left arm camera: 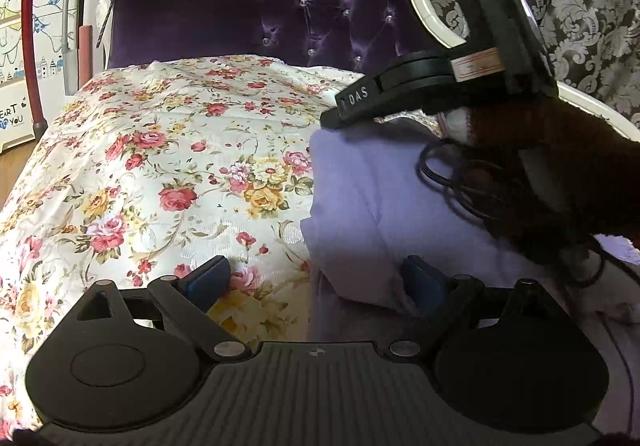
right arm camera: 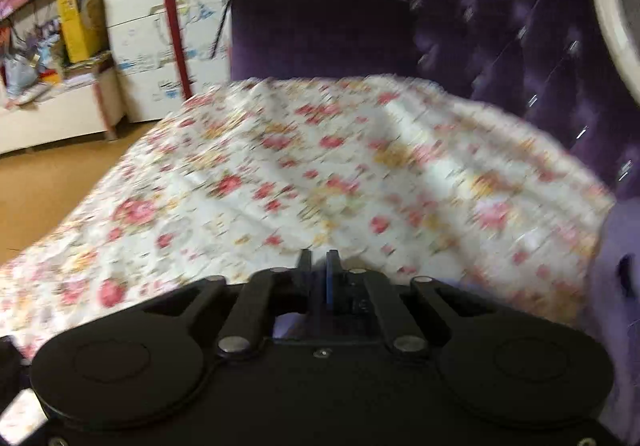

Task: Fold small clothes
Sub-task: 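Fold the other sleeve and side across the jacket with the right gripper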

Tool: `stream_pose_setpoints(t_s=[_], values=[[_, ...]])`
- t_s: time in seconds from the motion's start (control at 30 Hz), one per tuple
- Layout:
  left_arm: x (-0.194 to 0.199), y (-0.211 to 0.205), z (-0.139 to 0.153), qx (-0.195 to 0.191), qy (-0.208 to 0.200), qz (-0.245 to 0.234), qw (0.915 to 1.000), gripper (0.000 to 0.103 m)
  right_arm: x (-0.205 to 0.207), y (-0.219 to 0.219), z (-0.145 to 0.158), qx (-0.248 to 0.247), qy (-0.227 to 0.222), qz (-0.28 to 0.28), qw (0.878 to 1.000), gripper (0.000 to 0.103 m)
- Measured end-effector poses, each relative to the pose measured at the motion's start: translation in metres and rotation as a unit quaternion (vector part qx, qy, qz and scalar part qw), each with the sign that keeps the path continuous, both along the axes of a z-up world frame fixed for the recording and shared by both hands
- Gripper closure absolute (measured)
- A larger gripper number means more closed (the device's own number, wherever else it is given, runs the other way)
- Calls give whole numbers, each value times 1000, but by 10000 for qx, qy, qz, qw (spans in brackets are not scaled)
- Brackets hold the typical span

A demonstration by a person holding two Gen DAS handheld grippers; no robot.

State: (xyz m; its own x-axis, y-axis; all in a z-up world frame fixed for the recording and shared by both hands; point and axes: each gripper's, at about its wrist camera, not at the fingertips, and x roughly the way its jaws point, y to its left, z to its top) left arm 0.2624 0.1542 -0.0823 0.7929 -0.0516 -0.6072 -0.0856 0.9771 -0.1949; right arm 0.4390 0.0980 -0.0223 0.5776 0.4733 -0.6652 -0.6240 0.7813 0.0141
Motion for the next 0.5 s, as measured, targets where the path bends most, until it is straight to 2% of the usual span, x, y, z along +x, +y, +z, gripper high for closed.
stream_pose_setpoints(t_s=[0.03, 0.1, 0.23, 0.4, 0.5], values=[[0, 0, 0, 9, 7, -7, 10000, 9, -1, 1, 3, -106, -201, -149, 9996, 68], [0, 0, 0, 10, 7, -16, 10000, 9, 0, -5, 12, -84, -405, -450, 9981, 63], [-1, 0, 0, -13, 0, -31, 10000, 8, -14, -36, 39, 182, -745, -1077, 9912, 42], [-2, -2, 3, 24, 15, -67, 10000, 8, -56, -96, 57, 281, -819, -1678, 9820, 25], [-4, -1, 7, 4, 24, -134, 9999, 9, -85, -142, 52, 263, -653, -2069, 9758, 22]])
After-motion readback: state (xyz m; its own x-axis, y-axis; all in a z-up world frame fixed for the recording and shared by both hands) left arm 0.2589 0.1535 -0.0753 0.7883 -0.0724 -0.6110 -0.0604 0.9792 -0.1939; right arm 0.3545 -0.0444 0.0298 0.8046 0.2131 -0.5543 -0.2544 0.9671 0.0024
